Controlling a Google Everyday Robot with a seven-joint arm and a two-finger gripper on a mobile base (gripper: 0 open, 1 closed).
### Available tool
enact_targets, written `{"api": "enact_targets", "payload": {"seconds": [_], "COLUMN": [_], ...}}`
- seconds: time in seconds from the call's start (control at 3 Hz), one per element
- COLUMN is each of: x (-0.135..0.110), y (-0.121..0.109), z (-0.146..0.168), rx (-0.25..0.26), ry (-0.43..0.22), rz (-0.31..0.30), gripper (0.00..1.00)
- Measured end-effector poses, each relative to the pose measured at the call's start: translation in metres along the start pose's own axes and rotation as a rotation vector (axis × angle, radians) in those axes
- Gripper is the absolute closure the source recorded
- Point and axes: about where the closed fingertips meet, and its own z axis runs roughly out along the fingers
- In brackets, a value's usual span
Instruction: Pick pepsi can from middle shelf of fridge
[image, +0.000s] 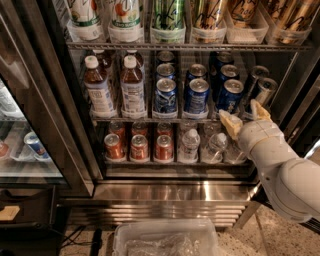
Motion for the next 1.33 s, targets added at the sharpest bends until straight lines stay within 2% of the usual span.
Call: {"api": "enact_targets", "payload": {"seconds": [1.0, 1.33], "x": [-0.008, -0.01], "y": [0.007, 0.006], "z": [0.019, 0.024], "rx": [-0.005, 0.008], "ry": [-0.052, -0.068], "rz": [0.057, 0.064], "gripper": [0.31, 0.3]}}
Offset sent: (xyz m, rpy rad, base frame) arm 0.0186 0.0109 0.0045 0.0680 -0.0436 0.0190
